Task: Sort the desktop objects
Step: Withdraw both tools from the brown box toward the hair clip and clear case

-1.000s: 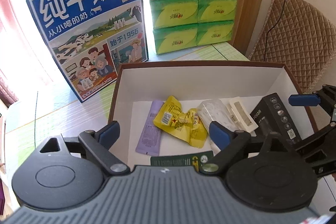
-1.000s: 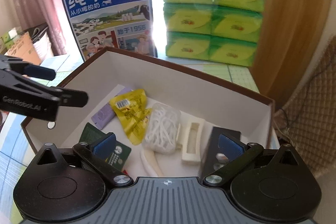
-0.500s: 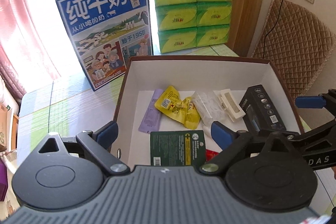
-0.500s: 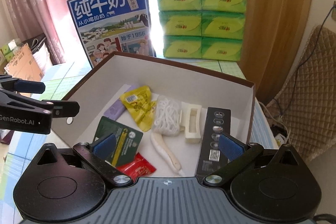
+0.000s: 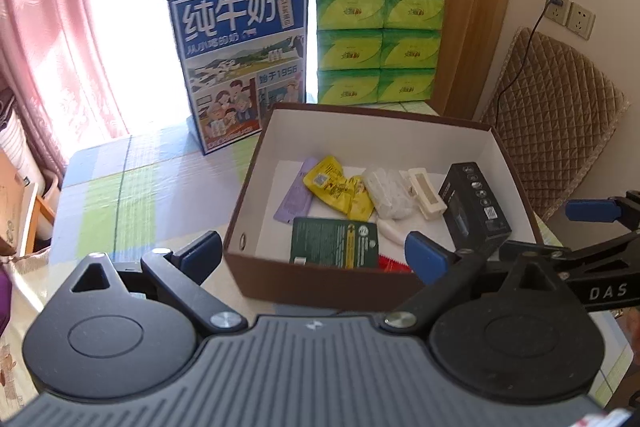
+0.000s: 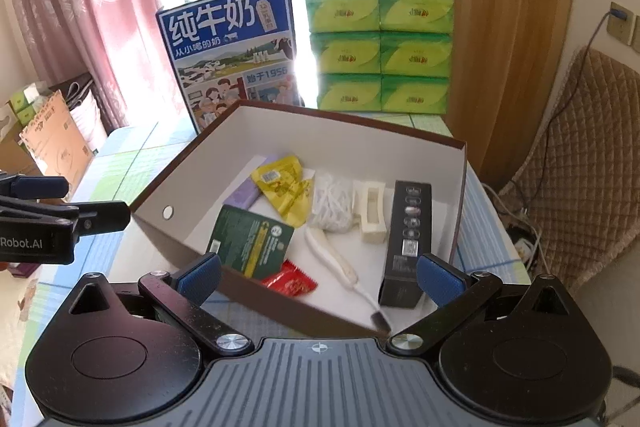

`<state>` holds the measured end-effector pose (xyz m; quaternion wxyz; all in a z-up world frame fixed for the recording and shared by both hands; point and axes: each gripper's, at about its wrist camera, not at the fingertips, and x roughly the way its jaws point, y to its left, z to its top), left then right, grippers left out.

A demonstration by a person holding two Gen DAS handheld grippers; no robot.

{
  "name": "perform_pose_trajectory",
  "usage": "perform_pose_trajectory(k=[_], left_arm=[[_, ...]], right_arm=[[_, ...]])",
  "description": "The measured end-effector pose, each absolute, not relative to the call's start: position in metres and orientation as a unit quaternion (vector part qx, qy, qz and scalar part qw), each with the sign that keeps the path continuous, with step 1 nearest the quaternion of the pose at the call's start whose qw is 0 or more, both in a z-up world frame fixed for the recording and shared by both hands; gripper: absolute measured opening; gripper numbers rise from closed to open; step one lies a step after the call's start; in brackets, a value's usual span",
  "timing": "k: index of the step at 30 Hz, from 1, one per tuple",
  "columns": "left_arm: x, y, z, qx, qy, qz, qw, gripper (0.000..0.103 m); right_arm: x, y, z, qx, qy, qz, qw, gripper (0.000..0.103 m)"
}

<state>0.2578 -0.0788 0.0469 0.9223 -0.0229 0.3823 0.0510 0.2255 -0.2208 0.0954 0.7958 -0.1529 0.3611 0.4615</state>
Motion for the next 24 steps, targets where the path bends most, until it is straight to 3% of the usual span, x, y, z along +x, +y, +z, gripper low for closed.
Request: perform_pose_trajectory(k=[24], left_arm=[[0.157,-0.077,0.000,-0.041,0.431,0.077,0.898,0.096]], right_arm=[[0.144,-0.251,0.055,-0.188,0.414,0.464,0.760,0.101]])
